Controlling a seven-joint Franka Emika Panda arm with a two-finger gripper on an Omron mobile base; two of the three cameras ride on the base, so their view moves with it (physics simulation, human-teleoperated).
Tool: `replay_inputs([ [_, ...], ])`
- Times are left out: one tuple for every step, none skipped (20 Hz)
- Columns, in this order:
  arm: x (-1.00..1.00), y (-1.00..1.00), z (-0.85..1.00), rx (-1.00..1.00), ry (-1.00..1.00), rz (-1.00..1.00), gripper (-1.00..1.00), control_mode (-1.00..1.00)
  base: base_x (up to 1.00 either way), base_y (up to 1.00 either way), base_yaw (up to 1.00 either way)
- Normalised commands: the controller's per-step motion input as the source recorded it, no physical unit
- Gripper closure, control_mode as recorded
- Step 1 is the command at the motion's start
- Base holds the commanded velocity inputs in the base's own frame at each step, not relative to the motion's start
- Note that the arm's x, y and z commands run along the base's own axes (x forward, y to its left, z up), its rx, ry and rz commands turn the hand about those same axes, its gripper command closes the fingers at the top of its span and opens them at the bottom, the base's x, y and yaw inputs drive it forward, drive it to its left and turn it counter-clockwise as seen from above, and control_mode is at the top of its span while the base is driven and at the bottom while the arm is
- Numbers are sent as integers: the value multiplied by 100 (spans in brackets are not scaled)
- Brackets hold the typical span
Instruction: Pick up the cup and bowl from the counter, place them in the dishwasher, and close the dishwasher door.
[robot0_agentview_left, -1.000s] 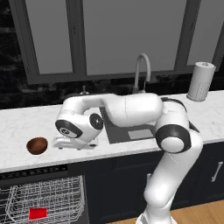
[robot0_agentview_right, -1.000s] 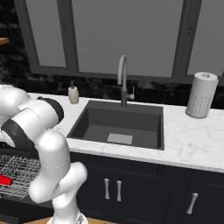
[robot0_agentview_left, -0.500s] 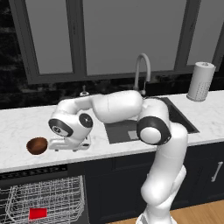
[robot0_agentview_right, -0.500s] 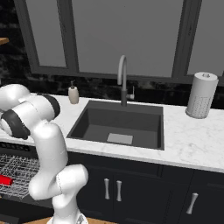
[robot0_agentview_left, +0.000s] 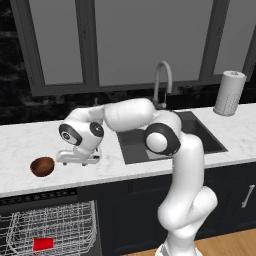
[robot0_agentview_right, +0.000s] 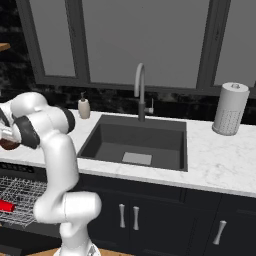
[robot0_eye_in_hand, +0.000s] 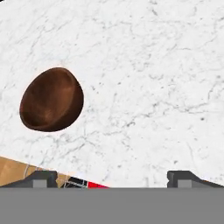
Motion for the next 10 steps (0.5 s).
replay_inputs([
  [62,66,25,-24,21,0,-100,-100,0,0,0],
  [60,63,38,-25,18,0,-100,-100,0,0,0],
  [44,54,41,-22,11,-9,-100,-100,0,0,0],
  [37,31,51,-16,2,-19,-100,-100,0,0,0],
  [34,40,48,-15,6,-27,-100,-100,0,0,0],
  [18,41,49,-13,6,-35,-100,-100,0,0,0],
  [9,36,59,-9,6,-41,-100,-100,0,0,0],
  [0,26,71,-4,7,-43,-100,-100,0,0,0],
  [0,24,76,0,0,-45,-100,-100,0,0,0],
  [0,22,89,0,0,-44,-100,-100,0,0,0],
])
